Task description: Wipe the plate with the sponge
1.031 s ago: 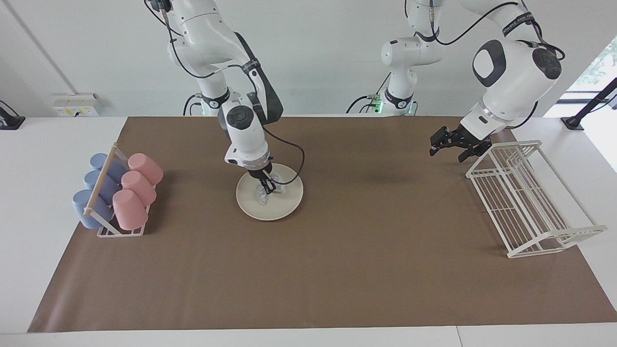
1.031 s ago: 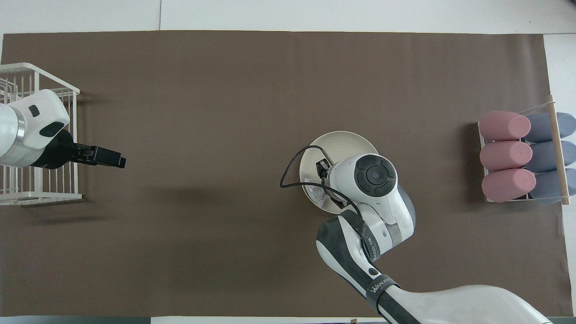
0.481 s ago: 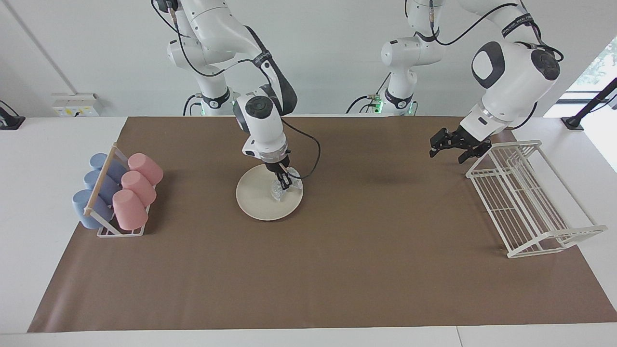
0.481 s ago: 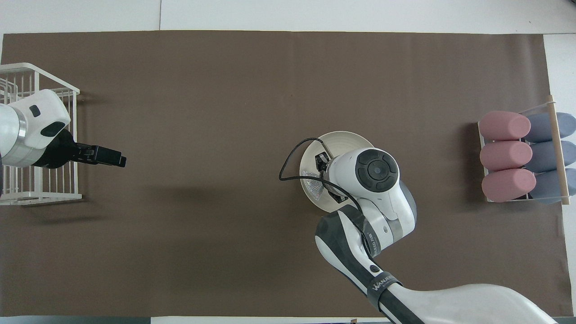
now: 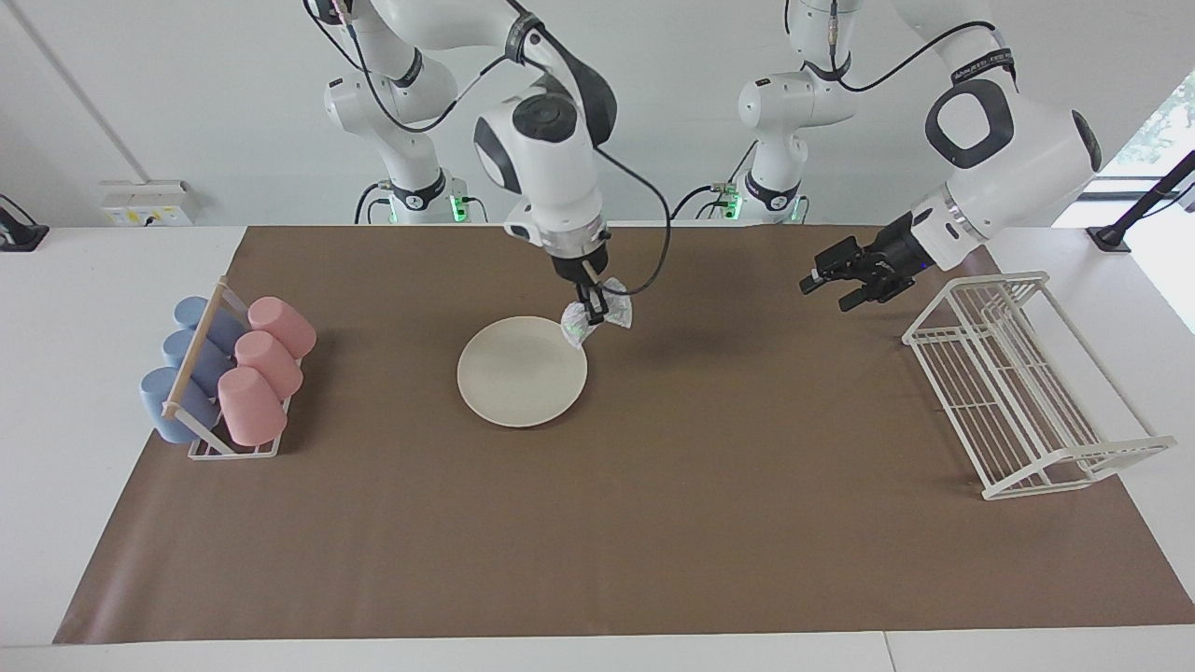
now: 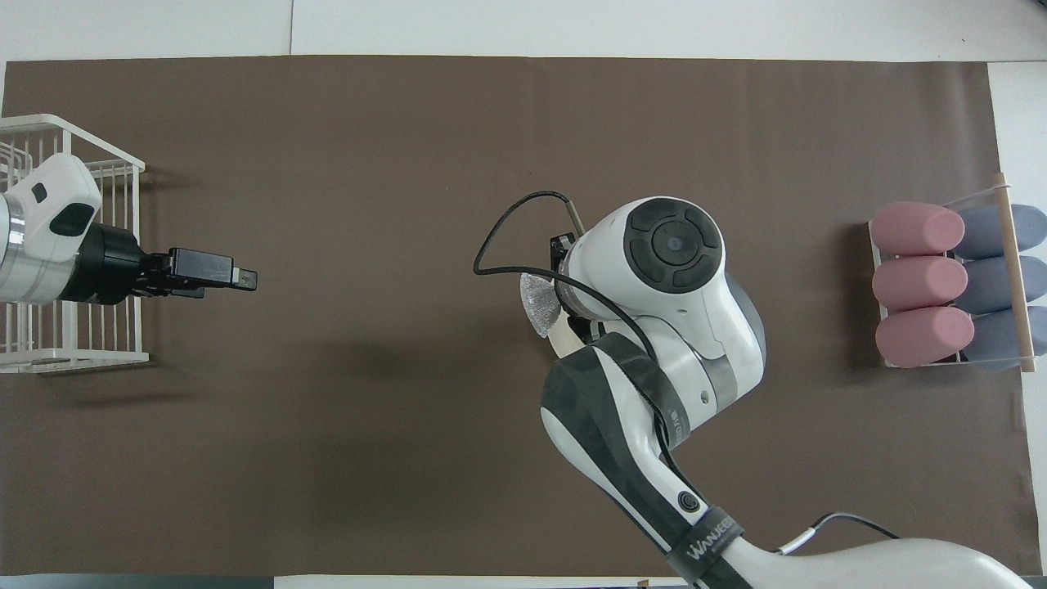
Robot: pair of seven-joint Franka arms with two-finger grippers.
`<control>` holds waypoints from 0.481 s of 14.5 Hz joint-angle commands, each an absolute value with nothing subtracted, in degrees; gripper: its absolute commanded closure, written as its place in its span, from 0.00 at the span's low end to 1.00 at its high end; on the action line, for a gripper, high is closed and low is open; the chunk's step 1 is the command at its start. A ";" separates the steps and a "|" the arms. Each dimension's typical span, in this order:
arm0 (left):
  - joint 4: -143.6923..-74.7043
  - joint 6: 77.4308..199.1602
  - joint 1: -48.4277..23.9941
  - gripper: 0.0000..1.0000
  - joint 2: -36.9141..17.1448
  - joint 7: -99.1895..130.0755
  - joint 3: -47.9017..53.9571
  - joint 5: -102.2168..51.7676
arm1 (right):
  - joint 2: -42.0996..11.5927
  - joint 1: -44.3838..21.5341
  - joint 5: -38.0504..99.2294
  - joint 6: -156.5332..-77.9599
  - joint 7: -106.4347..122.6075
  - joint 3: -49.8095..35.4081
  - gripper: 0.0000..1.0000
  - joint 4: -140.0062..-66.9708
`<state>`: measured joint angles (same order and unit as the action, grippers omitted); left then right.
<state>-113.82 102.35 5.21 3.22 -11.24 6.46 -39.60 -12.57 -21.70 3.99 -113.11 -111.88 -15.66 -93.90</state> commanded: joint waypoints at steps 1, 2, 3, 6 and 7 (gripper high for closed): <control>-117.59 99.42 5.27 0.00 5.18 -14.31 6.42 -50.14 | -16.17 -26.79 1.08 -108.99 -120.82 -15.73 1.00 -85.61; -118.55 97.40 5.80 0.00 5.27 -16.94 6.42 -53.84 | -16.17 -28.55 -1.99 -108.29 -122.85 -15.82 1.00 -85.61; -119.26 94.86 6.06 0.00 5.19 -19.05 6.33 -57.88 | -16.17 -29.78 -3.33 -108.28 -123.83 -15.82 1.00 -85.61; -122.59 92.46 5.28 0.00 5.27 -20.82 6.50 -67.47 | -16.17 -30.23 -3.43 -108.28 -124.54 -15.91 1.00 -85.61; -123.30 92.63 4.58 0.00 5.19 -22.22 6.59 -69.67 | -16.17 -30.23 -3.43 -108.19 -124.54 -15.82 1.00 -85.61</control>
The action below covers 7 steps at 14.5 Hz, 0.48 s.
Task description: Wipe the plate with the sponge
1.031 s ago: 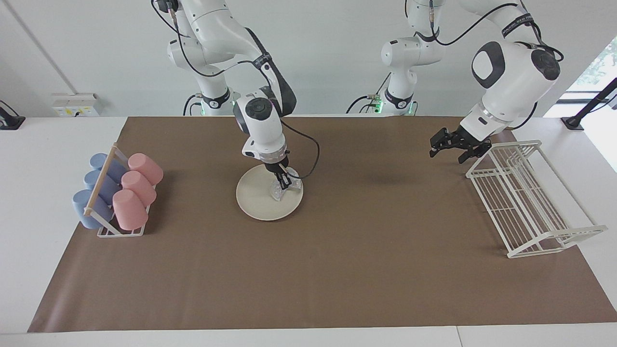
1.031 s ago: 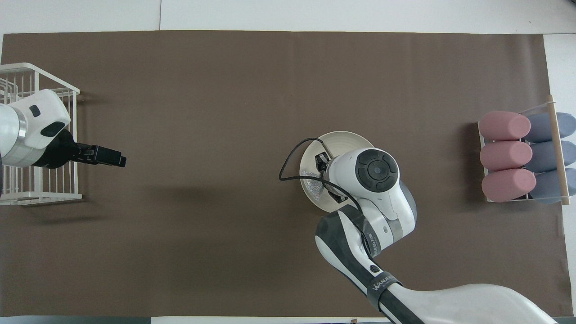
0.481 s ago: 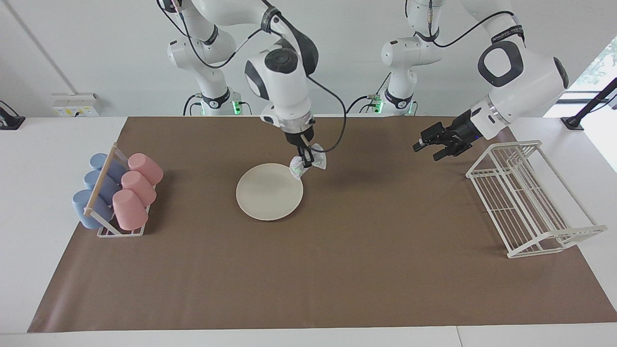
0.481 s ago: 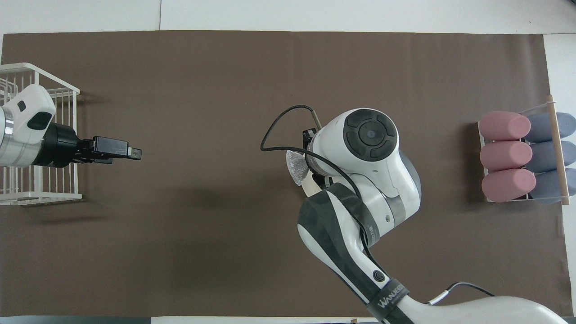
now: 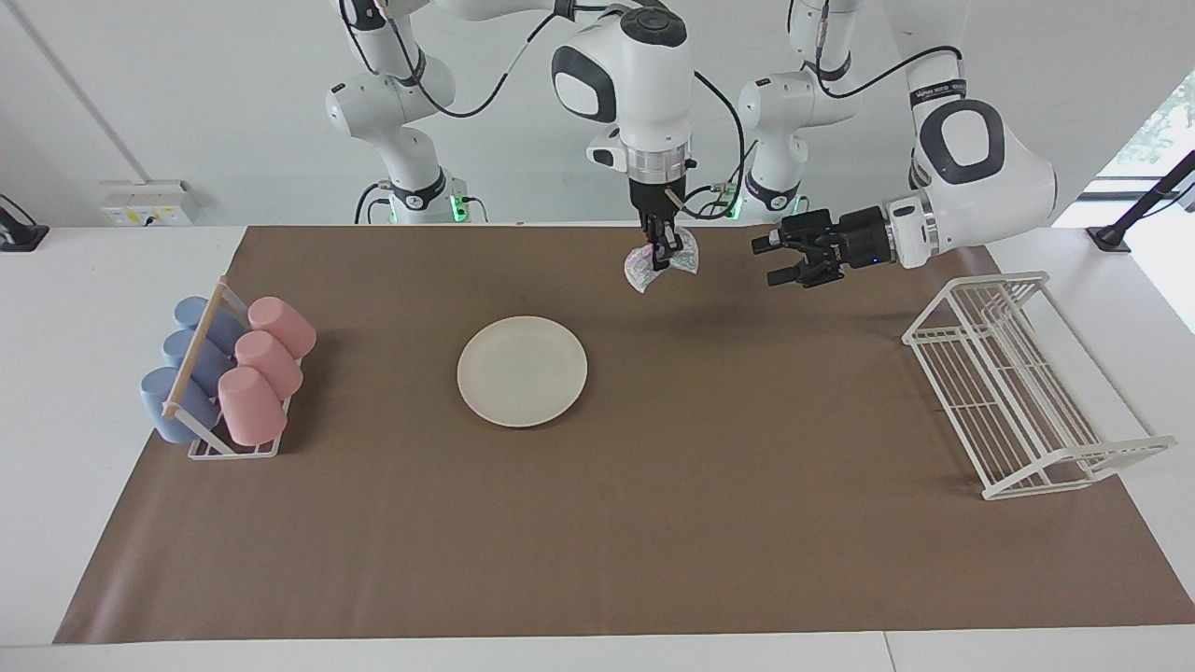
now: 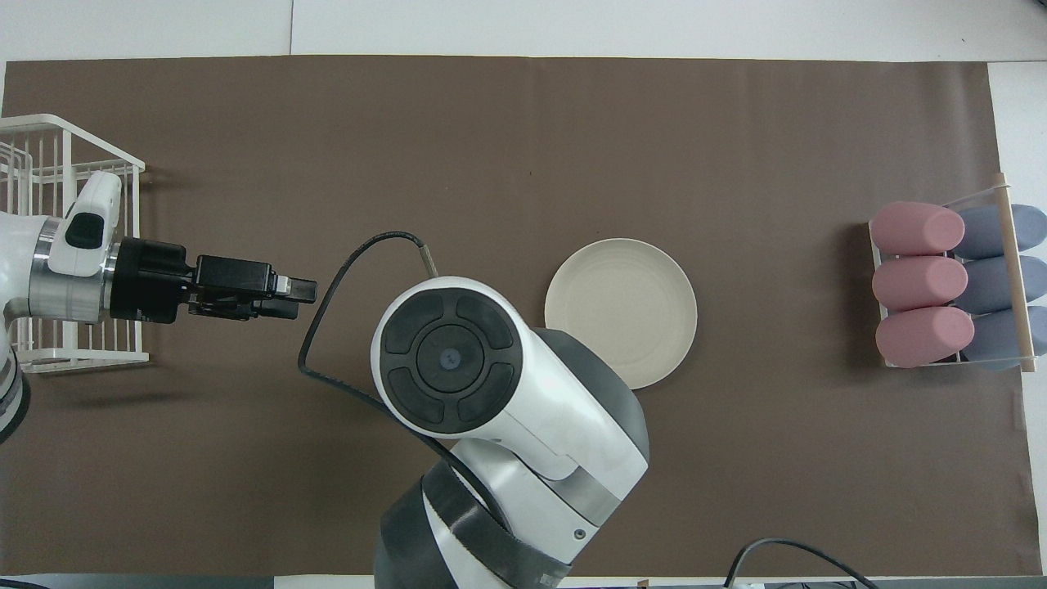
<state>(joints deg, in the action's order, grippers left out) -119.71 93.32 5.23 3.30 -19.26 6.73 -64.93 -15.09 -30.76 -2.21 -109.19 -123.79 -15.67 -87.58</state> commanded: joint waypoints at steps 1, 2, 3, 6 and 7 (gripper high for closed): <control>-124.09 92.72 3.27 0.00 5.10 -23.02 6.59 -69.87 | -16.17 -30.23 -3.25 -108.19 -124.80 -15.91 1.00 -85.61; -125.32 92.90 3.08 0.00 4.92 -24.77 6.59 -70.40 | -16.17 -30.23 -3.16 -108.19 -124.80 -15.82 1.00 -85.61; -125.85 92.99 2.73 0.00 4.57 -25.83 6.59 -71.71 | -16.17 -30.15 -3.16 -108.19 -124.89 -15.82 1.00 -85.61; -128.14 95.53 -0.88 0.00 4.83 -25.93 6.59 -76.01 | -16.17 -30.23 -3.34 -108.28 -124.89 -15.82 1.00 -85.52; -128.23 95.71 -1.40 0.00 4.75 -25.93 6.77 -76.72 | -16.17 -30.23 -3.43 -108.28 -124.89 -15.91 1.00 -85.52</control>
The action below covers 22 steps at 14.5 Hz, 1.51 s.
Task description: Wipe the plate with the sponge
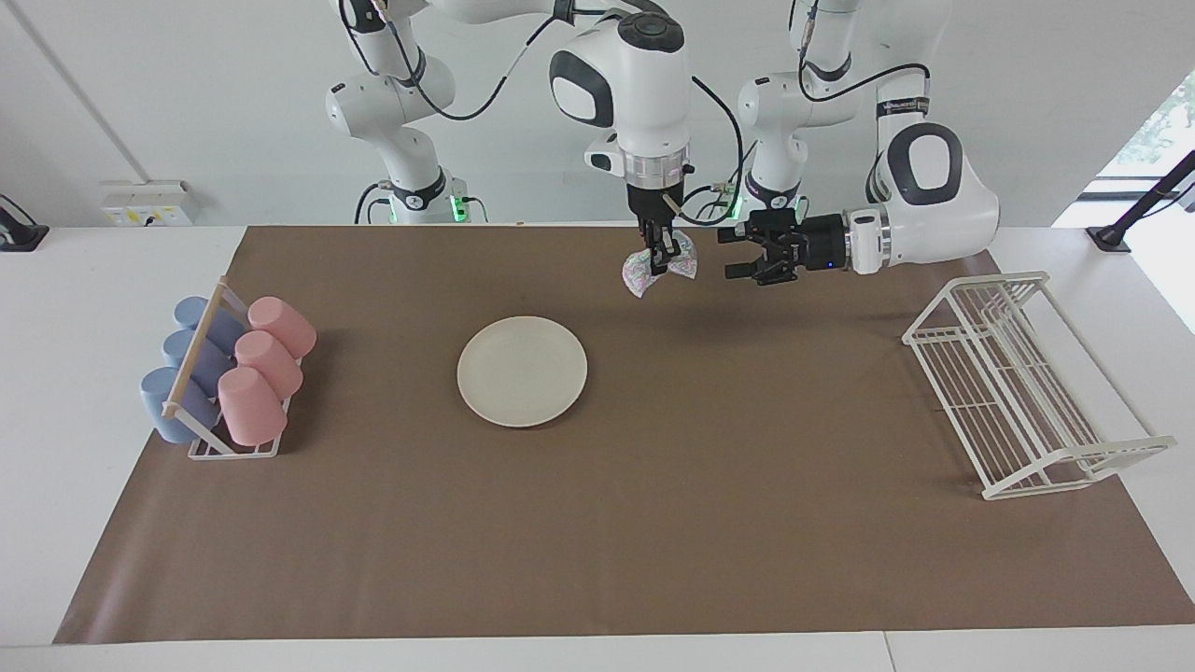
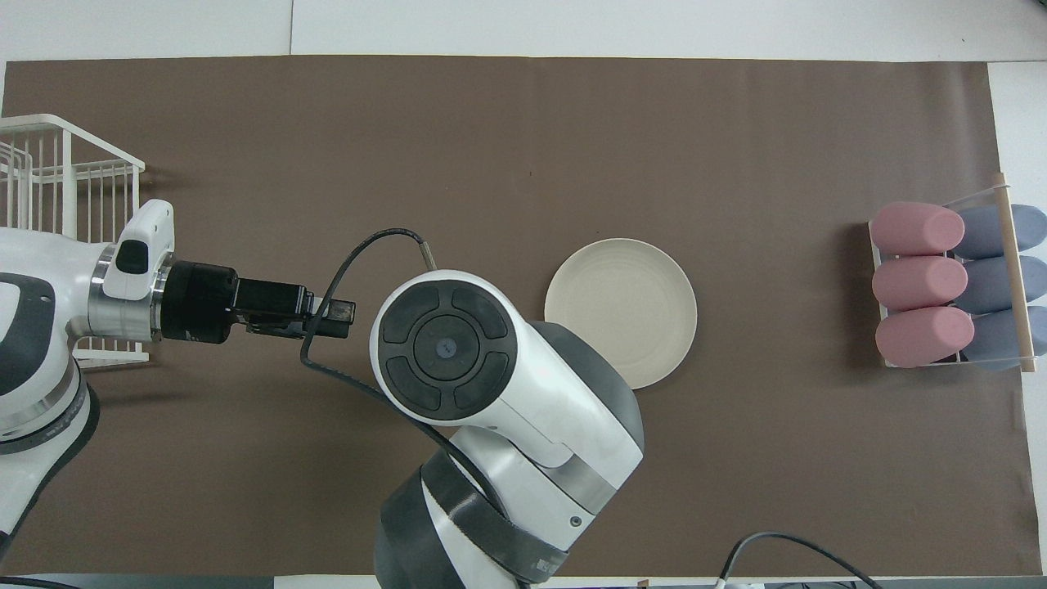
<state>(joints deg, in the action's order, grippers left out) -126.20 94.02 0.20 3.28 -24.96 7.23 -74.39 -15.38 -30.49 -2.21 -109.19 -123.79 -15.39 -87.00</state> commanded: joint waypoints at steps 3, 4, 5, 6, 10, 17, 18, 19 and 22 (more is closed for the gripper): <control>-129.64 98.52 -3.95 0.09 5.19 -25.93 6.77 -76.90 | -16.17 -30.15 -3.43 -108.54 -124.81 -15.91 1.00 -85.52; -129.64 98.44 -4.04 0.13 5.19 -25.93 6.68 -76.90 | -16.17 -30.15 -3.43 -108.54 -124.89 -15.91 1.00 -85.52; -129.55 98.18 -4.04 0.23 5.19 -25.93 6.77 -76.90 | -16.17 -30.15 -3.34 -108.63 -124.89 -15.91 1.00 -85.60; -129.55 98.17 -4.04 0.42 5.19 -25.93 6.77 -76.90 | -16.17 -30.06 -3.34 -108.63 -124.81 -15.82 1.00 -85.52; -129.99 98.09 -4.13 1.00 5.36 -25.67 6.77 -78.39 | -16.17 -29.71 -3.43 -108.98 -124.80 -15.91 1.00 -85.61; -130.08 97.91 -3.87 1.00 5.54 -24.79 6.68 -78.49 | -15.30 -27.26 -2.81 -108.63 -123.75 -15.82 0.67 -86.22; -130.17 97.82 -3.87 1.00 5.54 -24.79 6.68 -78.49 | -14.51 -26.64 -2.81 -108.63 -123.58 -15.82 0.43 -86.48; -130.08 97.74 -3.78 1.00 5.54 -24.79 6.59 -78.49 | -13.98 -26.46 -2.81 -108.63 -123.05 -15.73 0.33 -86.57; -130.08 97.91 -3.78 1.00 5.62 -24.79 6.50 -78.49 | -10.65 -25.32 -2.99 -108.90 -118.23 -15.56 0.00 -89.11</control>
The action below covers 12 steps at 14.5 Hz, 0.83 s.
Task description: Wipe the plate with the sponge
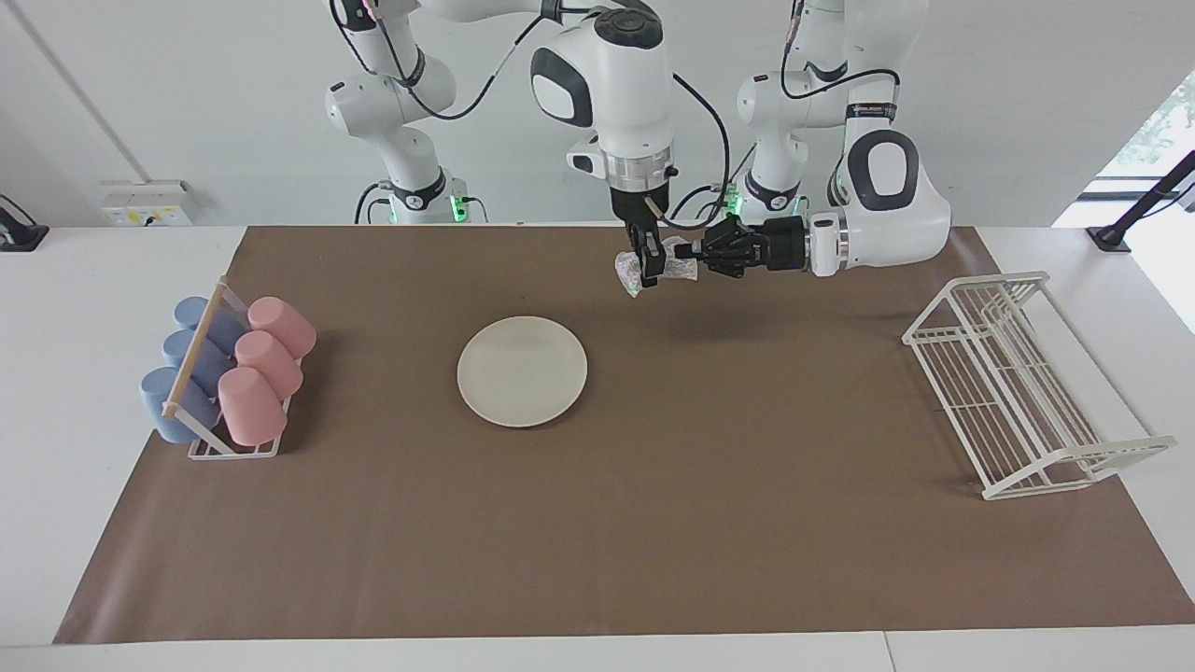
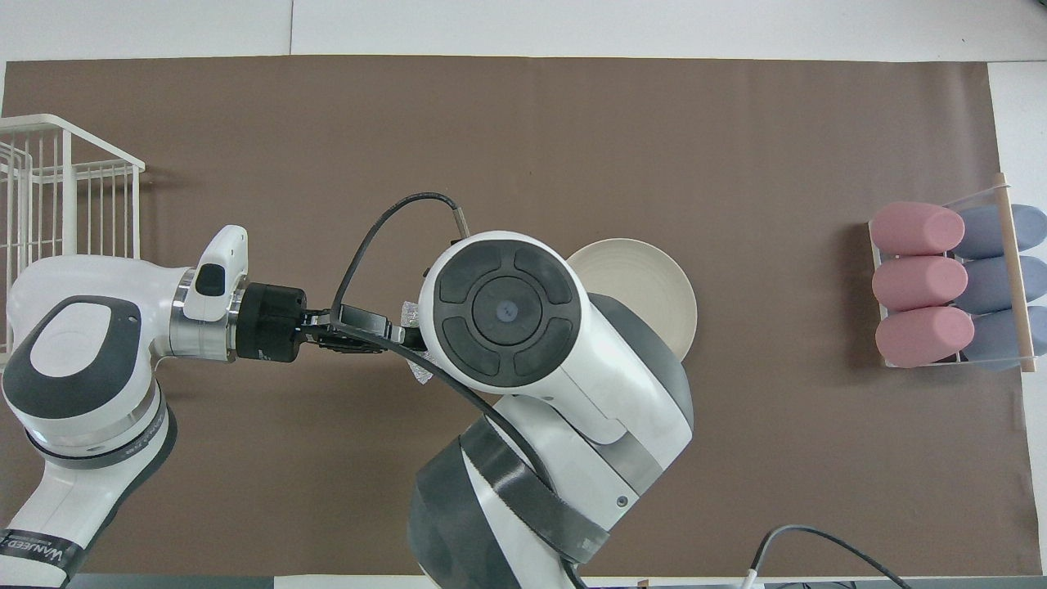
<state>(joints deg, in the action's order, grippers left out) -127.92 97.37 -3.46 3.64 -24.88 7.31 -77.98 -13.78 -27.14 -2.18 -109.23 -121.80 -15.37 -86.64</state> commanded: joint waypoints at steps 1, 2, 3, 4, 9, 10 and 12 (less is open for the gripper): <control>-130.08 98.35 -3.87 1.00 5.62 -24.79 6.42 -78.49 | -9.68 -24.53 -3.16 -108.46 -116.30 -15.56 0.00 -89.21; -130.17 98.70 -3.87 1.00 5.62 -24.52 6.33 -78.40 | -8.71 -23.30 -3.16 -108.11 -113.93 -15.64 0.00 -89.47; -130.17 98.79 -3.52 1.00 5.62 -24.09 6.24 -78.22 | -7.40 -21.90 -3.16 -108.11 -111.12 -15.64 0.00 -90.08; -130.17 98.70 -3.08 1.00 5.62 -23.82 6.15 -77.96 | -5.82 -20.49 -3.16 -108.11 -106.48 -15.64 0.00 -90.87; -125.61 102.21 -1.67 1.00 5.71 -12.35 6.15 -64.46 | 0.78 -16.26 -2.72 -106.18 -89.42 -15.56 0.00 -97.11; -124.03 102.56 -1.93 1.00 5.71 -8.56 6.15 -59.90 | 1.40 -14.95 -2.72 -104.26 -83.99 -15.47 0.00 -97.12; -120.43 102.66 -2.55 1.00 5.71 -0.48 6.59 -50.94 | 2.37 -11.36 -2.72 -97.51 -70.21 -15.47 0.00 -97.12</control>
<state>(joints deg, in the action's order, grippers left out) -123.55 101.54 -1.87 4.79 -8.52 6.08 -58.41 -0.12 -15.22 -2.27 -101.55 -81.73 -15.02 -94.88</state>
